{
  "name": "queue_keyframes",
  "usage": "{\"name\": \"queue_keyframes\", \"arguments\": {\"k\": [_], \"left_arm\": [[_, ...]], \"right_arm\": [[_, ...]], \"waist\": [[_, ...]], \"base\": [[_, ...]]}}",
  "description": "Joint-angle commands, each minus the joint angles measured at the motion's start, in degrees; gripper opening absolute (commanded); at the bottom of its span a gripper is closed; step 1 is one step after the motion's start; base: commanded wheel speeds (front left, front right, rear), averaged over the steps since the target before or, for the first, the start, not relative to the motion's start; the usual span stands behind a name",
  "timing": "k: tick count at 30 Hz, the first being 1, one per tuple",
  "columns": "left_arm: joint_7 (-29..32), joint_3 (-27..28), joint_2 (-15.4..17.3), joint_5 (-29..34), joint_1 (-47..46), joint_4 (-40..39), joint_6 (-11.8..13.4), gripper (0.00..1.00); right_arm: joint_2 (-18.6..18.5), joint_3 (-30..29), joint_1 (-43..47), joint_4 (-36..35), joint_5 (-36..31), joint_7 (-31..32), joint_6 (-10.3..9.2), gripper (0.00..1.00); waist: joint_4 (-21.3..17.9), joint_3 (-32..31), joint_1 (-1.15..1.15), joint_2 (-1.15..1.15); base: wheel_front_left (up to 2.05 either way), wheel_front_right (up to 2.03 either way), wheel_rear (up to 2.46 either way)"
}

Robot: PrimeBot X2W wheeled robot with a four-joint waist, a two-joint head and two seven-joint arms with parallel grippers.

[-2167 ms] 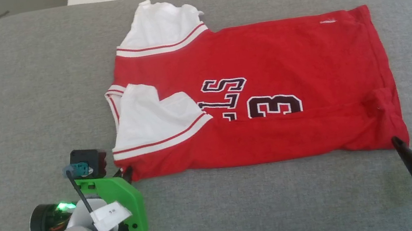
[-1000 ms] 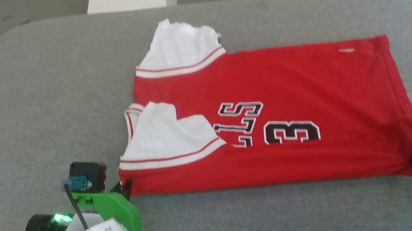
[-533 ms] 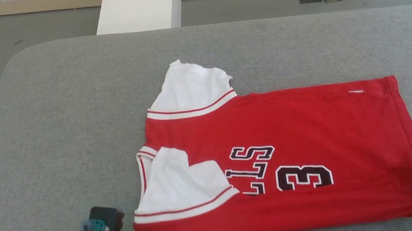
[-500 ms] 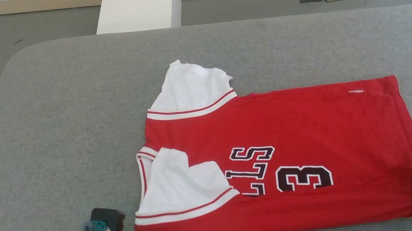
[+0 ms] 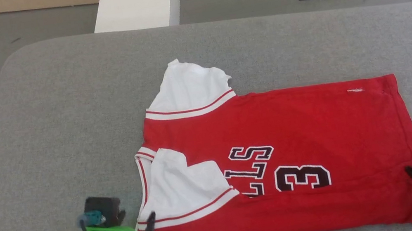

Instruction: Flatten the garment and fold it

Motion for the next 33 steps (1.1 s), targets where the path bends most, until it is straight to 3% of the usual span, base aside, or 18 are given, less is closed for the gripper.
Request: {"name": "queue_keyframes", "arguments": {"k": [1,10,15,18,28,33], "left_arm": [[-1.34,0.74,-0.53,0.57,-1.14,-0.31,0.25,1.00],[-11.45,5.41,-3.02,2.22,-3.26,-1.23,0.85,1.00],[-12.13,6.24,-2.83,2.93,-7.44,0.34,-1.64,1.00],[-9.19,5.70,-1.62,3.27,-12.01,1.77,-4.98,1.00],[11.48,4.83,2.63,-2.92,-32.43,13.43,-21.57,1.00],[19.41,4.80,3.25,-5.06,-40.06,19.83,-25.49,1.00]], "right_arm": [[0.58,-0.33,-0.55,-0.89,0.57,-1.83,-0.08,1.00],[2.33,1.06,1.71,-5.05,0.96,-19.88,-0.08,1.00],[3.79,3.23,3.03,-4.36,-1.14,-27.49,-0.08,1.00],[5.14,3.75,2.90,-3.59,-1.70,-29.31,-0.08,1.00],[6.70,6.71,-1.67,-3.22,-2.95,-31.51,-0.08,1.00],[7.68,8.03,-3.67,-3.36,-2.98,-32.36,-0.08,1.00]], "waist": [[-0.14,-0.57,0.00,-0.01],[-1.47,-1.57,0.00,-0.01],[-3.18,-0.35,0.00,-0.01],[-4.50,1.36,0.00,-0.01],[-11.88,9.02,0.00,-0.01],[-15.37,12.13,0.00,-0.01]], "base": [[0.00,0.00,0.00],[0.00,0.00,0.00],[0.00,0.00,0.00],[0.00,0.00,0.00],[0.00,0.00,0.00],[0.00,0.00,0.00]]}}
